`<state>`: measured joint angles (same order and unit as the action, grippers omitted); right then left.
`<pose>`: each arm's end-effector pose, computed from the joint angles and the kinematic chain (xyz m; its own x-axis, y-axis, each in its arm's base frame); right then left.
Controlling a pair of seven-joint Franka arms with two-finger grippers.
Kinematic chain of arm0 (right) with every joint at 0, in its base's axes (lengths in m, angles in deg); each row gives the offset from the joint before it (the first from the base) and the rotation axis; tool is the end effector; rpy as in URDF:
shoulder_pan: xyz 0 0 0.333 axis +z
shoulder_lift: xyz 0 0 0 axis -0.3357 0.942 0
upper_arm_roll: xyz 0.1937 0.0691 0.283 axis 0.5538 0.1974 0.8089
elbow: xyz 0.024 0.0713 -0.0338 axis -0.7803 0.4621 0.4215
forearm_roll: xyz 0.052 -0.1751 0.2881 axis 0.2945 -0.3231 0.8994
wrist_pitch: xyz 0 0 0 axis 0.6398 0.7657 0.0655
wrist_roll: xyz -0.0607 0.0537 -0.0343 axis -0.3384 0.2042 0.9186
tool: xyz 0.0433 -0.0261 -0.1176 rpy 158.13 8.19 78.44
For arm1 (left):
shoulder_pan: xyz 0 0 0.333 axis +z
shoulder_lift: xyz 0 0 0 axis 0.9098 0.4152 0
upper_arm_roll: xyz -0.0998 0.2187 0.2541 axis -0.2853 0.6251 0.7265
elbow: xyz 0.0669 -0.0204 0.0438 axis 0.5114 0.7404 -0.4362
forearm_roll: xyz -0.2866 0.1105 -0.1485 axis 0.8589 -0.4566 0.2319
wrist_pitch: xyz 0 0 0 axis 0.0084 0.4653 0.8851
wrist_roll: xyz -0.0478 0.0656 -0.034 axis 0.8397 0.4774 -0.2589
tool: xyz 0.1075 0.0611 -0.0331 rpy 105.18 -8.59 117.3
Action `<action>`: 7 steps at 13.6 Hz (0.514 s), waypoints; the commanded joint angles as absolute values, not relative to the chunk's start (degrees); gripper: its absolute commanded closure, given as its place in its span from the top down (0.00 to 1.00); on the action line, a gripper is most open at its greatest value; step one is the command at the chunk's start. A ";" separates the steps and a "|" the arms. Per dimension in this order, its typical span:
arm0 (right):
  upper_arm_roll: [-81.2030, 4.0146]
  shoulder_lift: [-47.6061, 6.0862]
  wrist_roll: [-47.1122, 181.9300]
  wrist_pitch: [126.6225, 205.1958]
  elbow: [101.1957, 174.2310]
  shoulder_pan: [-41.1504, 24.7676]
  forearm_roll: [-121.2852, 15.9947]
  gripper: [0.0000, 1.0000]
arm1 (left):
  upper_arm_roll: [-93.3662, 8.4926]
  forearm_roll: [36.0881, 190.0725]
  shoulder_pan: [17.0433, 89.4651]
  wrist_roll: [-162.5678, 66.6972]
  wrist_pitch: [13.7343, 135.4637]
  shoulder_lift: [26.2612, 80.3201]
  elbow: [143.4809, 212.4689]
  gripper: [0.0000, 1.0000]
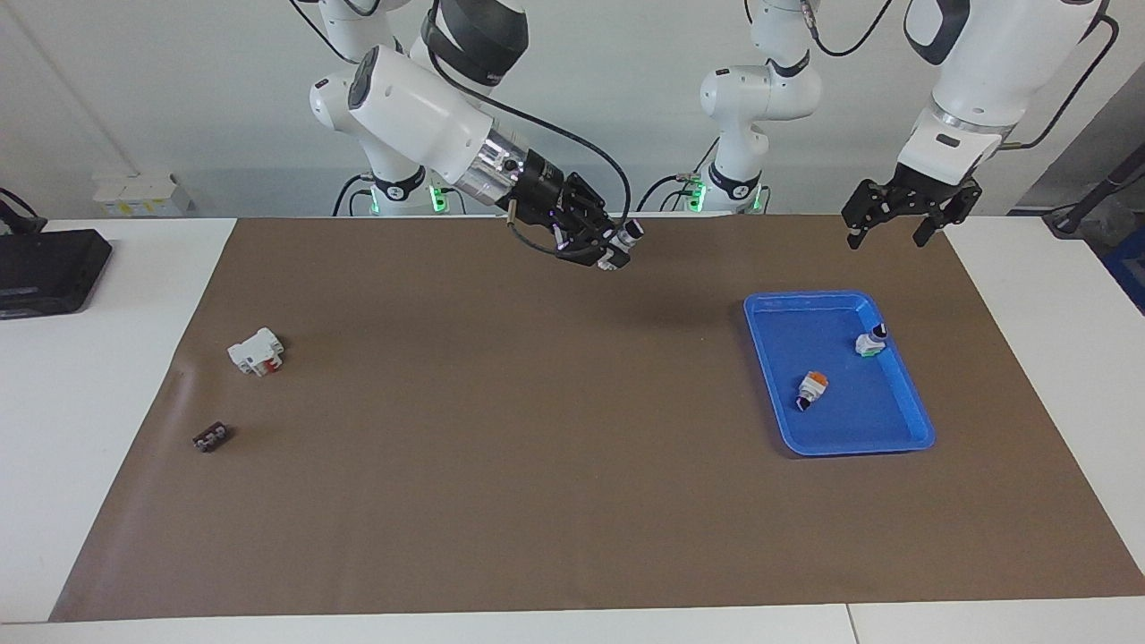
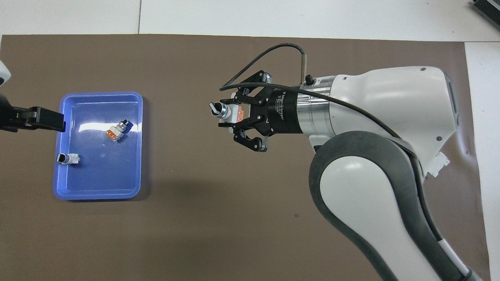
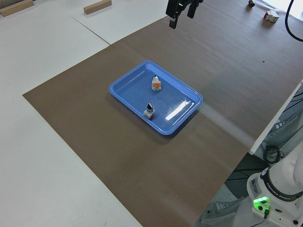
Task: Turn and place switch with both arms
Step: 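Lift the switch with the right gripper and carry it toward the tray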
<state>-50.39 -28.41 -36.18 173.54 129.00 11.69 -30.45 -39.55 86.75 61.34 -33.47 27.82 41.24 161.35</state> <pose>0.5183 0.3133 0.6148 0.0285 -0.6202 -0.7840 -0.9932 0.0710 -0.0923 0.4901 -0.0342 0.6395 0.9981 -0.0580 0.0196 -0.0577 -0.9982 -0.0192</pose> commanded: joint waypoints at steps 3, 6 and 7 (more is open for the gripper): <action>-49.93 -27.75 -34.63 172.68 127.57 11.58 -29.62 0.00 | -39.50 97.05 61.16 -38.18 28.32 39.80 162.73 1.00; -49.93 -28.10 -34.63 171.63 127.48 11.58 -29.71 0.00 | -39.58 102.69 60.81 -44.26 28.33 39.71 163.08 1.00; -49.93 -28.19 -34.63 171.01 127.30 11.24 -29.71 0.00 | -39.67 105.41 60.73 -45.66 28.24 39.71 163.17 1.00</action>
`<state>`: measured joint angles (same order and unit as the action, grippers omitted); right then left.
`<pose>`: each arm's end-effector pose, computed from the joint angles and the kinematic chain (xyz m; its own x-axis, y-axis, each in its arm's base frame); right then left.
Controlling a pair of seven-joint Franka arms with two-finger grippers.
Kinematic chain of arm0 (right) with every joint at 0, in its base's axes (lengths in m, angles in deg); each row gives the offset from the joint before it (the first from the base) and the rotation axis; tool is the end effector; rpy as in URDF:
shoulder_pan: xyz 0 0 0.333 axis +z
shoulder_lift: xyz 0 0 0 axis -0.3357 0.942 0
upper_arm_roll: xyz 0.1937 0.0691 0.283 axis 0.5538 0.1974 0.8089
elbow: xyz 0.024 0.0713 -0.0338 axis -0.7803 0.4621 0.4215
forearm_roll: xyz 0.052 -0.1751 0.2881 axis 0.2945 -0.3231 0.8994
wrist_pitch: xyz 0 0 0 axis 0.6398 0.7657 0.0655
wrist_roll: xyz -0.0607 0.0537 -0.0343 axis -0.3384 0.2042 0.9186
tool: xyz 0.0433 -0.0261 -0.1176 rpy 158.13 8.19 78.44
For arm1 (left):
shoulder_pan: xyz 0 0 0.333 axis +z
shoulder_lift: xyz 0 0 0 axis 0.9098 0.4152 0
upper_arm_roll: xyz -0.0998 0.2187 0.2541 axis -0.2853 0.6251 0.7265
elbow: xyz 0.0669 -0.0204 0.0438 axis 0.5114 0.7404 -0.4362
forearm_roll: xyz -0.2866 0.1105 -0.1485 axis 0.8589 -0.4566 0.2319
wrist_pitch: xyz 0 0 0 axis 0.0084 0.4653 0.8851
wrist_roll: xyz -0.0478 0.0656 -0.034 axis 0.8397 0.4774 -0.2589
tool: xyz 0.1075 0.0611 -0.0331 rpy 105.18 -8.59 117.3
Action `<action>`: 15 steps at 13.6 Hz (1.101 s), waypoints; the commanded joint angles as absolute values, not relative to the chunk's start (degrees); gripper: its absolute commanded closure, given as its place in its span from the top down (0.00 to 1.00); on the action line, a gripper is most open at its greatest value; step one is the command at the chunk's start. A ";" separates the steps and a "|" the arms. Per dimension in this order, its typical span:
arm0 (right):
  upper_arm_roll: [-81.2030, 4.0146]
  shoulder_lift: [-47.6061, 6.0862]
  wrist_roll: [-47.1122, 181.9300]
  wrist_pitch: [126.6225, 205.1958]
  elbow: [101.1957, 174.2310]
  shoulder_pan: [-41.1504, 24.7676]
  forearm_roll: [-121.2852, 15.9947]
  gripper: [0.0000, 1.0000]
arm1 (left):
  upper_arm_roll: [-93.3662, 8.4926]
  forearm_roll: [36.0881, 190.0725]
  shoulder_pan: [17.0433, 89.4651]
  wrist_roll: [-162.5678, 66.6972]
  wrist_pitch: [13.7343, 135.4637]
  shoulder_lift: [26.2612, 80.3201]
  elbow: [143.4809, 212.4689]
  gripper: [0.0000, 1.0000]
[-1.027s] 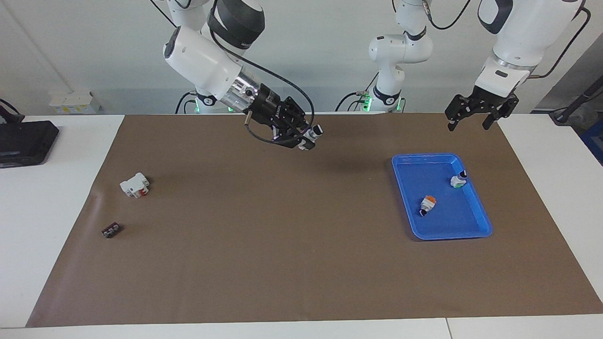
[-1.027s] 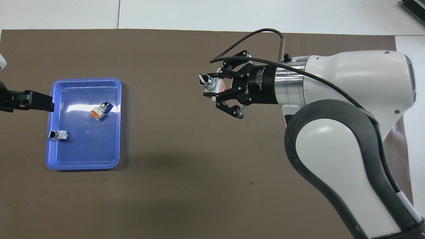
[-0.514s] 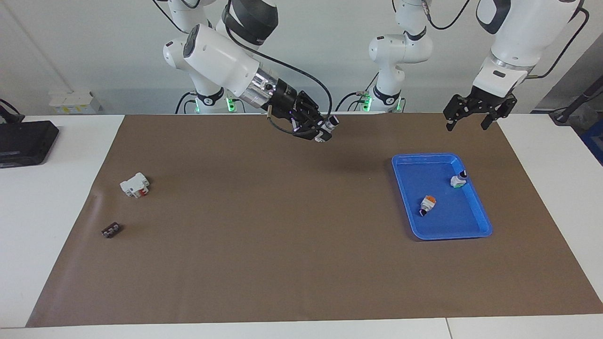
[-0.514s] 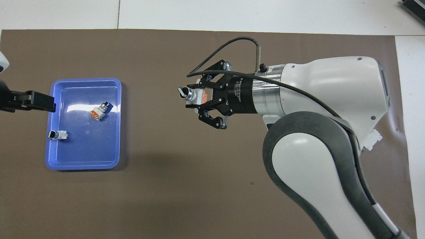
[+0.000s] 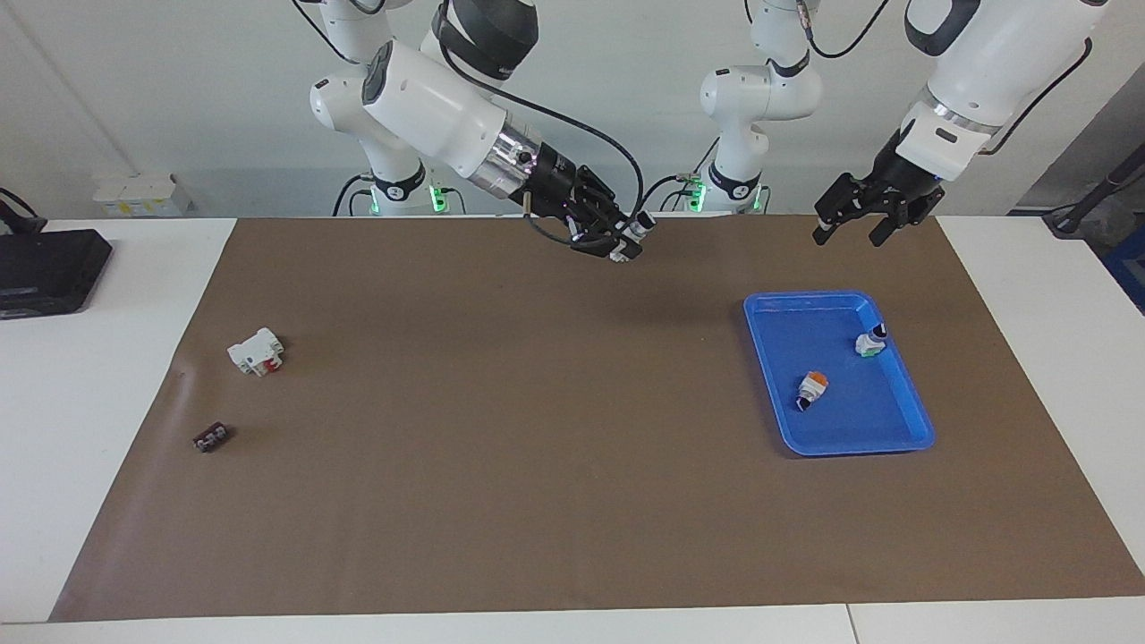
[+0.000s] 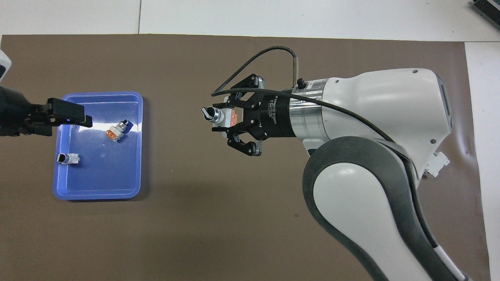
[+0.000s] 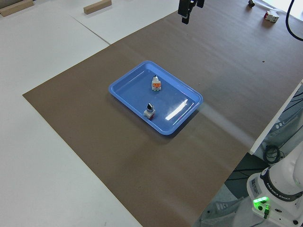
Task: Turn and place switch with both arms
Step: 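Lift the switch with the right gripper and carry it toward the tray, then turn the switch with the right gripper while the left gripper approaches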
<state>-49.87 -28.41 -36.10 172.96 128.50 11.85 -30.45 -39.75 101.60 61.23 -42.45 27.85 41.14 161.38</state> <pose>0.5139 0.3200 0.6182 0.0428 -0.6167 -0.7861 -0.9943 0.0509 -0.0940 0.4869 -0.0690 0.6438 0.9953 0.0950 -0.0211 0.0973 -0.9666 0.2371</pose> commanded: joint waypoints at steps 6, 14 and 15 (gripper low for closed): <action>-50.01 -27.84 -34.72 170.31 124.14 10.27 -29.01 0.00 | -40.72 120.27 60.46 -55.50 29.37 39.80 162.91 0.95; -50.01 -27.84 -34.37 170.48 124.40 10.97 -29.36 0.00 | -45.47 126.70 60.46 -71.14 36.75 40.15 161.94 0.84; -50.01 -27.84 -34.37 170.57 124.31 11.06 -29.53 0.00 | -46.00 127.05 60.55 -72.47 37.37 40.15 161.94 0.84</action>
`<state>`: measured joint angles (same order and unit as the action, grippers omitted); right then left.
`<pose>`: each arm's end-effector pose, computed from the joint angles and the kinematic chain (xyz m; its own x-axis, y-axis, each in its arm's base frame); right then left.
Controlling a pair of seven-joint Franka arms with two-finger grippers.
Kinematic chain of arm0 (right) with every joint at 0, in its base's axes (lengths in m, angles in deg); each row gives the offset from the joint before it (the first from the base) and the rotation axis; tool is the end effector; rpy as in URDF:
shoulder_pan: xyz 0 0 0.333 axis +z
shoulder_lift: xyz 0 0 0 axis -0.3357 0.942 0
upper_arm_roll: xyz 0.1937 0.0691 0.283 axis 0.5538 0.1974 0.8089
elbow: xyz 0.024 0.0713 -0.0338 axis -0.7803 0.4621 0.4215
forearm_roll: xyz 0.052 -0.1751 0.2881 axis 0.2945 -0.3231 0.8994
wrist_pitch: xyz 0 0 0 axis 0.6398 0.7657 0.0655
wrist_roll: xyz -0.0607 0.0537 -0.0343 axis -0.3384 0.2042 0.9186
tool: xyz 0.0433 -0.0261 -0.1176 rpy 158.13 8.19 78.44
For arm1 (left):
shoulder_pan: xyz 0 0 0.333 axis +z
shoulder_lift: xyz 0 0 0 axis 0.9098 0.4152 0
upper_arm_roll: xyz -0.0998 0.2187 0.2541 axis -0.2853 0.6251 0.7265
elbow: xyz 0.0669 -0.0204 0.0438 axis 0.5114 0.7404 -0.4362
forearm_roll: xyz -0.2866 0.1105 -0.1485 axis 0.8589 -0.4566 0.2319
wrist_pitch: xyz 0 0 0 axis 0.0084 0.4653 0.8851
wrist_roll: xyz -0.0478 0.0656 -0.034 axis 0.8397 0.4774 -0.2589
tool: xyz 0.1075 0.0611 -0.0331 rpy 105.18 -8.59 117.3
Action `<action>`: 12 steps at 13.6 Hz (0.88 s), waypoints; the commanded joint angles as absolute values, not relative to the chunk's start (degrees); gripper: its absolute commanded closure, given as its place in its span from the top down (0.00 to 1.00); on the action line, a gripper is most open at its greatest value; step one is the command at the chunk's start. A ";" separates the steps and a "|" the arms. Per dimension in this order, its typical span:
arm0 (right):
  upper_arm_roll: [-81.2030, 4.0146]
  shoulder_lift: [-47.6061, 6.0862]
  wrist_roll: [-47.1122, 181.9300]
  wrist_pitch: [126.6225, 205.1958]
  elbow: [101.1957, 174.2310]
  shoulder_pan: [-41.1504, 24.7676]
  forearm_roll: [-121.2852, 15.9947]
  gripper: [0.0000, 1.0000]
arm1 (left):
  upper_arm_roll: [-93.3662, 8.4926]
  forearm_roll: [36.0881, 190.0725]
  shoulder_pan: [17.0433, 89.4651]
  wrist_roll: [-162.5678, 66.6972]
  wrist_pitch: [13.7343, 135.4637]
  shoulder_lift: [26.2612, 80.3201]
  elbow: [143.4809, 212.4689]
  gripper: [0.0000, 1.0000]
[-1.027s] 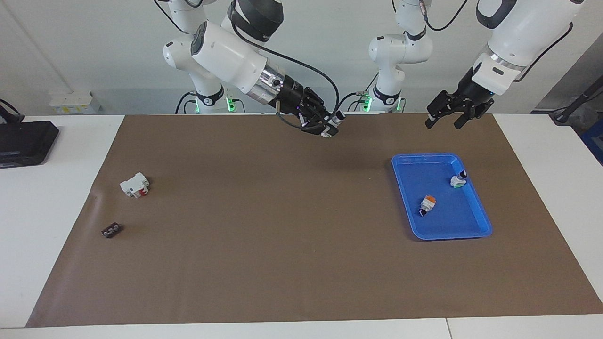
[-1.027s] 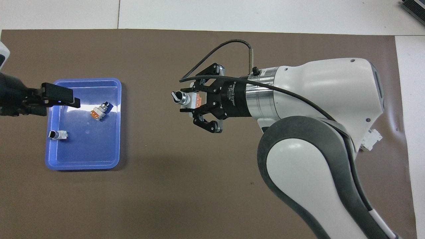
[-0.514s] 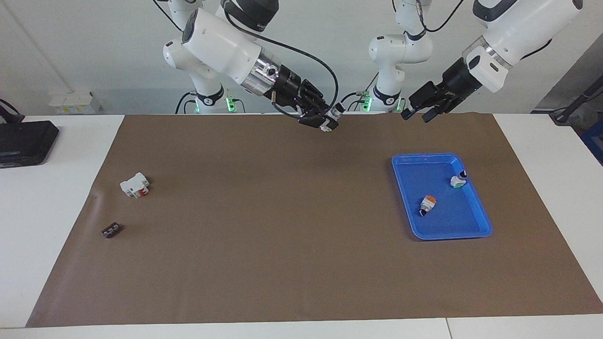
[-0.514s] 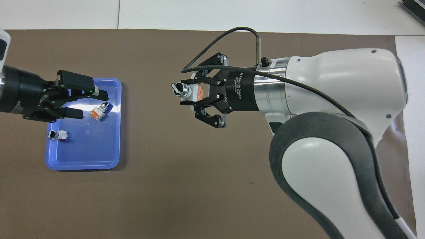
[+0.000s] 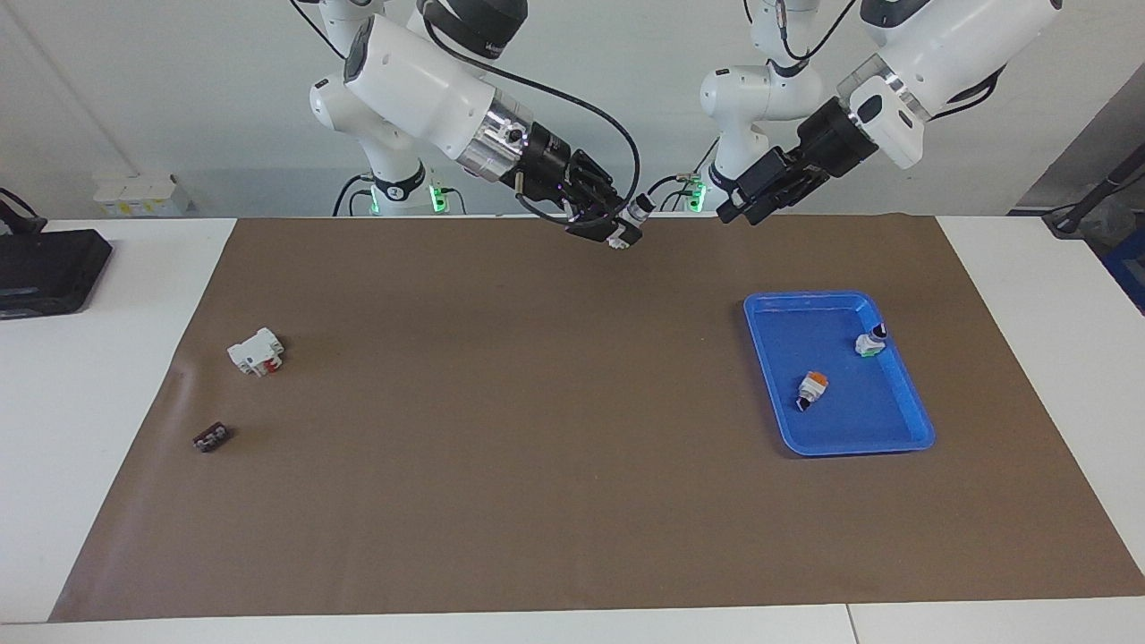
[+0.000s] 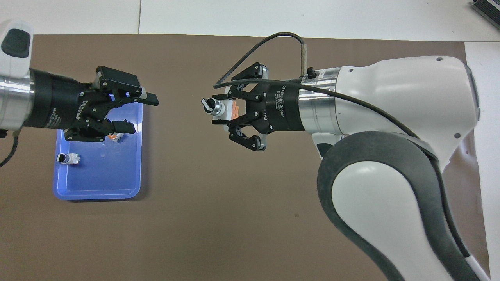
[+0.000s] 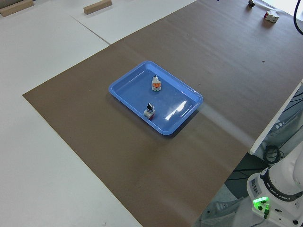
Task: Turn and place switch with both arms
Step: 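Turn the switch with the right gripper while the left gripper approaches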
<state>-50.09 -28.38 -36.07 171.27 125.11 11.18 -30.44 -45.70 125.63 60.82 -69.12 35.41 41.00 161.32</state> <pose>0.5173 0.3155 0.6437 0.0754 -0.5990 -0.7972 -0.9908 0.0450 -0.1276 0.4835 -0.1652 0.6780 0.8818 0.3904 -0.2646 0.4699 -0.6808 0.5619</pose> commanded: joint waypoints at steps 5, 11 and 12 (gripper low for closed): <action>-50.01 -28.19 -32.53 169.42 125.63 11.41 -30.23 0.00 | -48.63 130.13 60.55 -81.86 42.73 39.98 161.85 0.73; -49.93 -27.05 -32.87 172.68 125.72 15.27 -33.31 0.00 | -52.41 130.04 60.46 -89.79 47.83 39.98 161.94 0.57; -49.93 -27.05 -32.96 172.68 125.72 15.36 -33.49 0.00 | -52.50 129.96 60.46 -89.80 48.01 39.98 162.03 0.54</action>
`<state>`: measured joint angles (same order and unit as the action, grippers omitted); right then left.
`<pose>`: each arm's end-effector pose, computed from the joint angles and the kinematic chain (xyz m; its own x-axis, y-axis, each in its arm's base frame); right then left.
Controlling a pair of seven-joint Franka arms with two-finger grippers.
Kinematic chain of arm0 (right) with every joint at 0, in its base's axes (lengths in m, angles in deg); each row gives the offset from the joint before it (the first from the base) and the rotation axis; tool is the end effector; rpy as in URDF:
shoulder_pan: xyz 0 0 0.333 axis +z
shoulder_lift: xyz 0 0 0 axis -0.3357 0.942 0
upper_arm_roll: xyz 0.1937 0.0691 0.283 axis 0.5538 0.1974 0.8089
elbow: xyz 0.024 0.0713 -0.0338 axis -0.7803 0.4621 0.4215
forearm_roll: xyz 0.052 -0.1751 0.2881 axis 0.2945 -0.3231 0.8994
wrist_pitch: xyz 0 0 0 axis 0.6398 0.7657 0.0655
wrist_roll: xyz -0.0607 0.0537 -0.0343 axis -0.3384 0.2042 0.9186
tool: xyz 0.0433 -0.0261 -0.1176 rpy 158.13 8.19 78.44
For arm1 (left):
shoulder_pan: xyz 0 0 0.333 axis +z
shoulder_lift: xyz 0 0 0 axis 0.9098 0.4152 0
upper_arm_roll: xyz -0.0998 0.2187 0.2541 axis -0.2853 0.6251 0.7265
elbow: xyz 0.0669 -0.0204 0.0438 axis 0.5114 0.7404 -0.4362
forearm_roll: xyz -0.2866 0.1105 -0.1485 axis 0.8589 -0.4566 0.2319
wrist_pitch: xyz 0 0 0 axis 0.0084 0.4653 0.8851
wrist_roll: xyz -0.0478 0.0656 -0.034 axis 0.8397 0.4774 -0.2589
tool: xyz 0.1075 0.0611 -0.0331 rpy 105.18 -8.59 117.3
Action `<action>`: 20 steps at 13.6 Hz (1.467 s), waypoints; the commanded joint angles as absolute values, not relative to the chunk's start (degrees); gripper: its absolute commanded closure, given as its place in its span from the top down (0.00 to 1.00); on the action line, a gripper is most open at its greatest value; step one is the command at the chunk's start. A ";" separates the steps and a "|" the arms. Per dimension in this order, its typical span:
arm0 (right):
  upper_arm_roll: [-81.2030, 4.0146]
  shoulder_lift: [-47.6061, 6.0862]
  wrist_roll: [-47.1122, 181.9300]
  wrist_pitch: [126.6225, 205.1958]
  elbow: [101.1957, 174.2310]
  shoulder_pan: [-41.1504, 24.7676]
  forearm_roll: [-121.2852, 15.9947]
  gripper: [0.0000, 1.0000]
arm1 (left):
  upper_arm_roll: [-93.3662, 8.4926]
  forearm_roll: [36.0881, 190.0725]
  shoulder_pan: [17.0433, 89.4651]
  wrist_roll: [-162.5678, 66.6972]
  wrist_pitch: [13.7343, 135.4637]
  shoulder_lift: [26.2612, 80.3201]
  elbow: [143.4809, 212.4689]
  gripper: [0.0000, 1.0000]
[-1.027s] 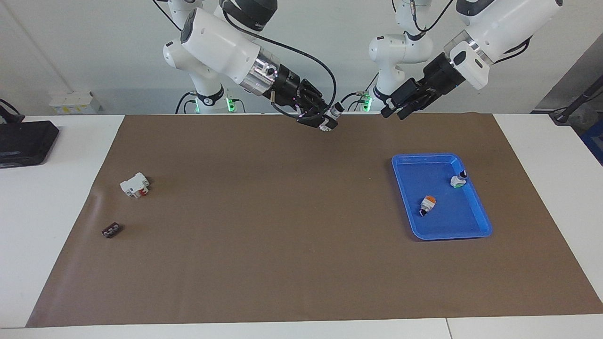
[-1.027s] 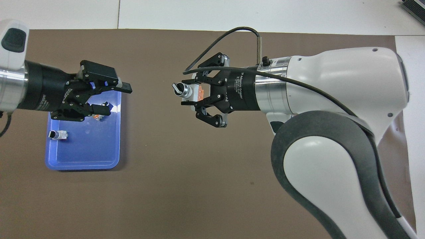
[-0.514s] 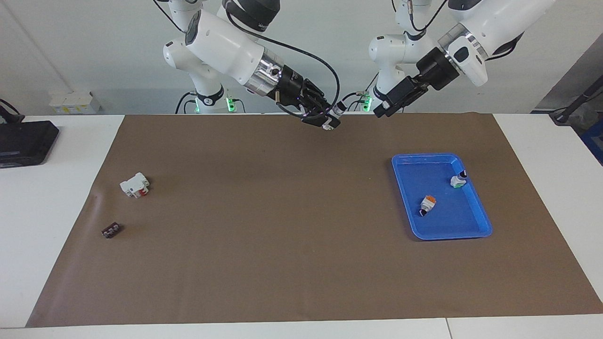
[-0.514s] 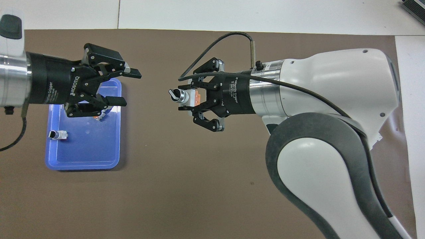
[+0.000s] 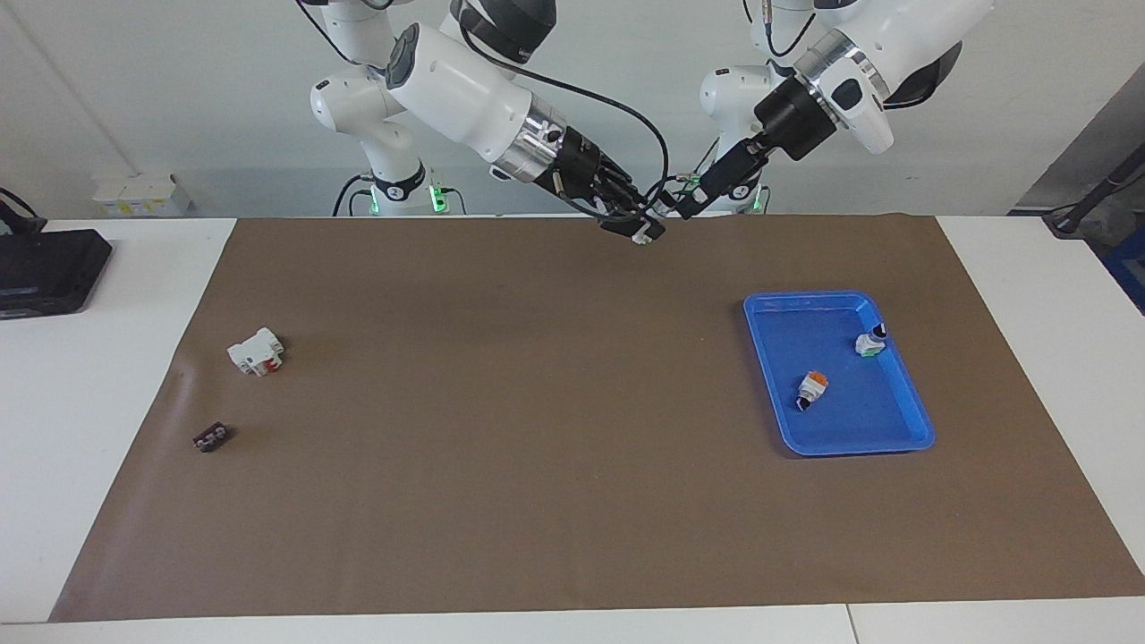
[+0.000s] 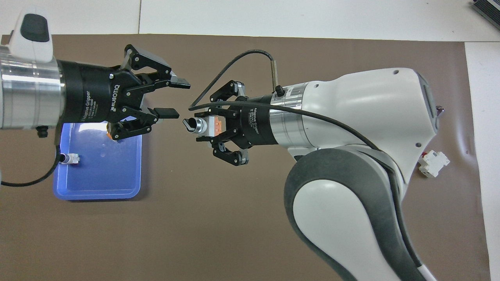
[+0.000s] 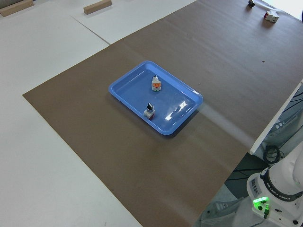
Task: Turn and place switch with both arms
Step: 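Turn the switch with the right gripper while the left gripper approaches, then close the left gripper on the switch held by the right gripper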
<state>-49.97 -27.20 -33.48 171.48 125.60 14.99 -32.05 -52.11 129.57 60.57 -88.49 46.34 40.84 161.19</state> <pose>0.5002 0.3523 0.6261 0.1556 -0.6209 -0.7683 -0.9865 -0.0575 -0.1533 0.4810 -0.2192 0.7014 0.7282 0.5563 -0.4003 0.6707 -0.4585 0.5830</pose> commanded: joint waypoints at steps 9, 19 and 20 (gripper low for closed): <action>-49.93 -27.05 -32.87 172.06 125.72 15.28 -33.49 0.00 | -52.15 123.21 62.40 -97.60 40.63 39.71 158.87 0.45; -49.93 -27.05 -36.92 171.88 125.72 15.28 -34.80 0.00 | -54.09 114.57 59.93 -105.18 44.40 38.66 161.32 0.45; -50.01 -27.05 -37.00 171.89 125.72 15.28 -34.98 0.00 | -54.09 114.57 59.85 -105.18 44.76 38.49 161.50 0.45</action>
<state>-50.10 -26.99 -35.55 171.52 125.63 15.39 -33.49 -54.20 115.85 60.48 -104.00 42.39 40.02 159.15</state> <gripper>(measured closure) 0.581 0.551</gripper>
